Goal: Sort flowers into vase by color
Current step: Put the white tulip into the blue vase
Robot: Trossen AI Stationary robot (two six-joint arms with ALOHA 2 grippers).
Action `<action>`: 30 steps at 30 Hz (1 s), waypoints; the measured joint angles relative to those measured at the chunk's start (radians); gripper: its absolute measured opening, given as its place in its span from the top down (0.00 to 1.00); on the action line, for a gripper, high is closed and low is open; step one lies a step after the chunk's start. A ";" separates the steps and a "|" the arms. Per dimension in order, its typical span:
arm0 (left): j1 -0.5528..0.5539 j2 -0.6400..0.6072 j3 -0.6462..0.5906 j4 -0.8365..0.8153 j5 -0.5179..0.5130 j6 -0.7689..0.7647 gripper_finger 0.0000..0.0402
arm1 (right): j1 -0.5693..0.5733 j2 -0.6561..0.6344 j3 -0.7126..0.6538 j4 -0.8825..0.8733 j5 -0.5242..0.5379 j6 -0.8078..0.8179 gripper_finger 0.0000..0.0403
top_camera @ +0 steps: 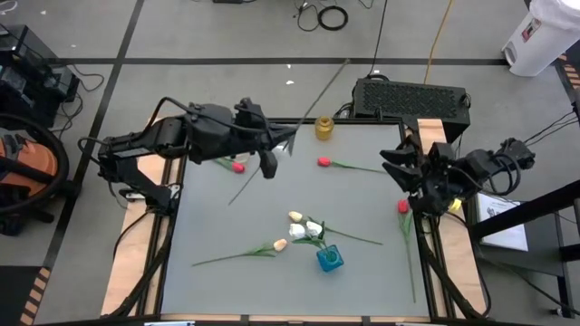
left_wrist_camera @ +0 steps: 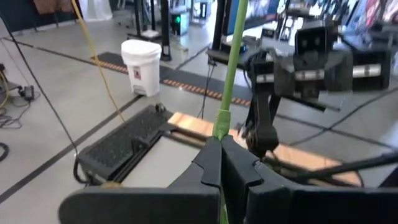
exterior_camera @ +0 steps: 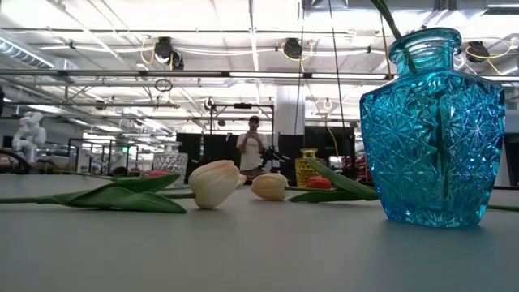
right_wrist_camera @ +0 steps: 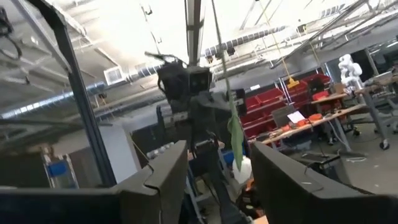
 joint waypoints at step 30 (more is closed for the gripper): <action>0.033 0.140 0.001 0.259 0.160 0.008 1.00 | 0.000 0.348 0.596 -0.624 0.227 -0.201 0.58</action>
